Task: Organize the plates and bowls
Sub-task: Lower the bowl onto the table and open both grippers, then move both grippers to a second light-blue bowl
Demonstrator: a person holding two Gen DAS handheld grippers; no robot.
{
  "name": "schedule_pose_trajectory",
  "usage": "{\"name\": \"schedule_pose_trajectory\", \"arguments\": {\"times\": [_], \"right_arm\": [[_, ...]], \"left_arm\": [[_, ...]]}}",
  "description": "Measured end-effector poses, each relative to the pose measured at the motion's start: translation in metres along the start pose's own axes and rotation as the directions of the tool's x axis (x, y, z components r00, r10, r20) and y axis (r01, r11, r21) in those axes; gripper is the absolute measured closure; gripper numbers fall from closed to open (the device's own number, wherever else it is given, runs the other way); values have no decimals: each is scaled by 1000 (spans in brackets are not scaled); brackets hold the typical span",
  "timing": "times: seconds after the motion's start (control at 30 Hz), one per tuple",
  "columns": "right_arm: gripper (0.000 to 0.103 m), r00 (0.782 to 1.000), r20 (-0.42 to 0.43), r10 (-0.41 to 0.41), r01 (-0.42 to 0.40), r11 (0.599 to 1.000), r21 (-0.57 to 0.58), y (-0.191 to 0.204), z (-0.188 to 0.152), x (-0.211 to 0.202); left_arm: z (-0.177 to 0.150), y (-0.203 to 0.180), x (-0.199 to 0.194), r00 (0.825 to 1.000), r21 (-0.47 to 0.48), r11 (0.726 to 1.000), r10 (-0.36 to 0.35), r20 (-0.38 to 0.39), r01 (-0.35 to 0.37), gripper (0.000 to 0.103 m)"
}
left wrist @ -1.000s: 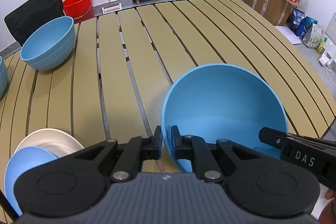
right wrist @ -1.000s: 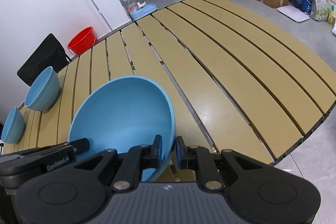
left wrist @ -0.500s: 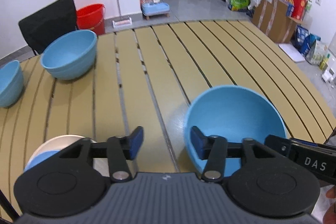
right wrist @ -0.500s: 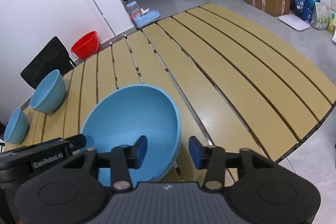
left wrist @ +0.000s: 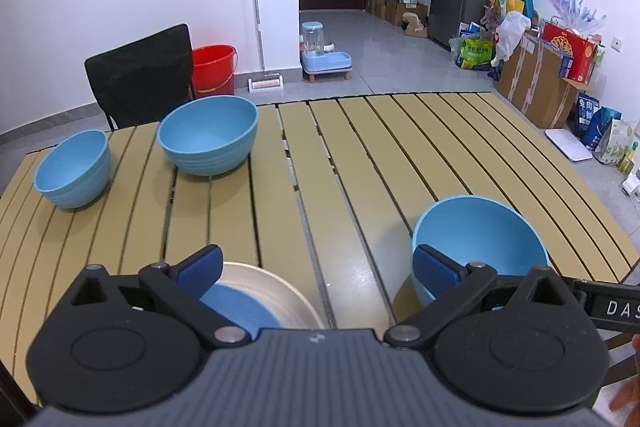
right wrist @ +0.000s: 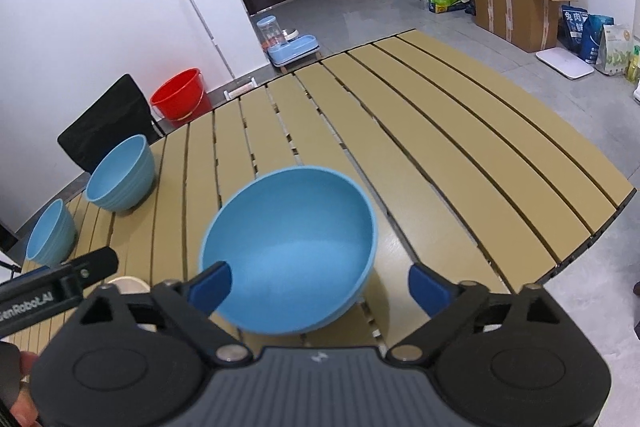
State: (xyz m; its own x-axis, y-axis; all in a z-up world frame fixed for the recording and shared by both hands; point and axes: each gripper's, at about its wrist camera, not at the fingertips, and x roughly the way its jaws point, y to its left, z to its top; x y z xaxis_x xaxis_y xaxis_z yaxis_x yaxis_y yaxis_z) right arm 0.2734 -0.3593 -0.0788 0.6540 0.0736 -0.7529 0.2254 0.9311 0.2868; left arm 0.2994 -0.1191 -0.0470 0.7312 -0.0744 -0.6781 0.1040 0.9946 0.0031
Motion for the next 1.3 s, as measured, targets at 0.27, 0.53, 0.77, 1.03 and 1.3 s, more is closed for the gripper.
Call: {"name": "schedule_pose_trajectory", "arguments": {"times": [0.27, 0.53, 0.77, 1.03, 1.3], "right_arm": [[0, 1000, -10, 5, -5, 1000, -24, 16, -15, -17], [0, 1000, -15, 13, -14, 998, -68, 38, -21, -29], [0, 1000, -18, 18, -20, 993, -120, 64, -27, -36], [0, 999, -28, 18, -23, 982, -187, 100, -34, -42], [0, 998, -28, 55, -60, 969, -241, 144, -42, -49]], "left_arm": [[-9, 23, -21, 1000, -14, 1000, 12, 9, -12, 0], [-16, 55, -39, 999, -58, 998, 31, 26, -30, 0], [-20, 83, -51, 998, -100, 994, 52, 32, -49, 0], [-27, 119, -66, 996, -152, 986, 78, 46, -71, 0], [-33, 161, -80, 992, -192, 975, 118, 41, -108, 0]]}}
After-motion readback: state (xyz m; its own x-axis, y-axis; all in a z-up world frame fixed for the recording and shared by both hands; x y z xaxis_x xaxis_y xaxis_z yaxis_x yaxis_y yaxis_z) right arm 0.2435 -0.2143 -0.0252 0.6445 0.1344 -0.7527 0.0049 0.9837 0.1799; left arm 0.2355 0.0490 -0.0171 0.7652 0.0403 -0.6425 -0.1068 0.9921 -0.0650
